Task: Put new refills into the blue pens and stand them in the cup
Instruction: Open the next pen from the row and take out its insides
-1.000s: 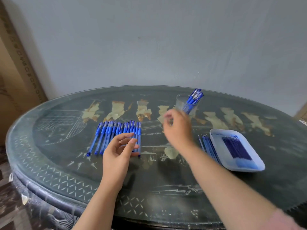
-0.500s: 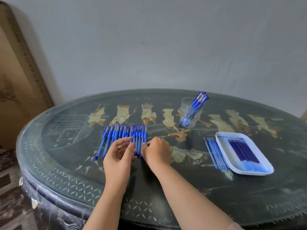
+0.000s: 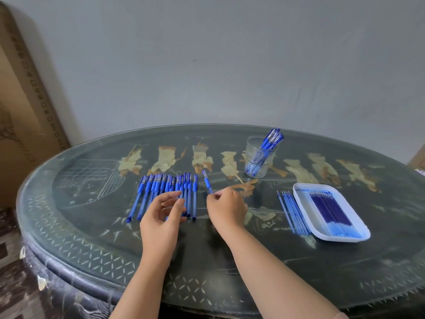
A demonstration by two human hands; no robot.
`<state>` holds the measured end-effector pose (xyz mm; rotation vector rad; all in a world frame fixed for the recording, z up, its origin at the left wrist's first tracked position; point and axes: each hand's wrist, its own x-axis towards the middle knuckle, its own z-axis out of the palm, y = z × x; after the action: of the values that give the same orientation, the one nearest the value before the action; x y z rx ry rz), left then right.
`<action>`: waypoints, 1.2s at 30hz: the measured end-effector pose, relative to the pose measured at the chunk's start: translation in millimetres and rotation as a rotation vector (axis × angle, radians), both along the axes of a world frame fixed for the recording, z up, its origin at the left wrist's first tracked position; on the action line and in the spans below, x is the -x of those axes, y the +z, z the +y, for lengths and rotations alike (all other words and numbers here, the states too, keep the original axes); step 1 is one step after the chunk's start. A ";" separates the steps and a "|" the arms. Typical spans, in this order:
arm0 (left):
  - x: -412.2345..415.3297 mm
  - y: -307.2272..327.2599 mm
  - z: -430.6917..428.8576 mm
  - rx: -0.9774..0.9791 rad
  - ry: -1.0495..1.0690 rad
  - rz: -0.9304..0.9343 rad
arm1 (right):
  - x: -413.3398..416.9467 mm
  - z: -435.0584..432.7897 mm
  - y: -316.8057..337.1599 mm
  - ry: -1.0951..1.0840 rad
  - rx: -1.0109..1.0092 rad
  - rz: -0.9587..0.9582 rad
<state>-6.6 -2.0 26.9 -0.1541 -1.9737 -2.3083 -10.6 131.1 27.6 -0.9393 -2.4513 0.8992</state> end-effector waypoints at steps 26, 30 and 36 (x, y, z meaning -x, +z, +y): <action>-24.2 -8.3 18.6 0.626 -0.267 0.563 | -109.0 64.2 -36.9 0.343 -0.578 0.379; -25.0 -7.8 18.8 0.643 -0.334 0.597 | -111.4 64.1 -33.5 0.366 -0.596 0.350; -25.7 -8.3 19.8 0.660 -0.345 0.627 | -111.0 64.7 -33.4 0.420 -0.592 0.405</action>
<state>19.0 17.7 18.6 -1.1730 -2.3374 -1.3547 100.4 195.8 -5.8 -0.0317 -2.3580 0.3710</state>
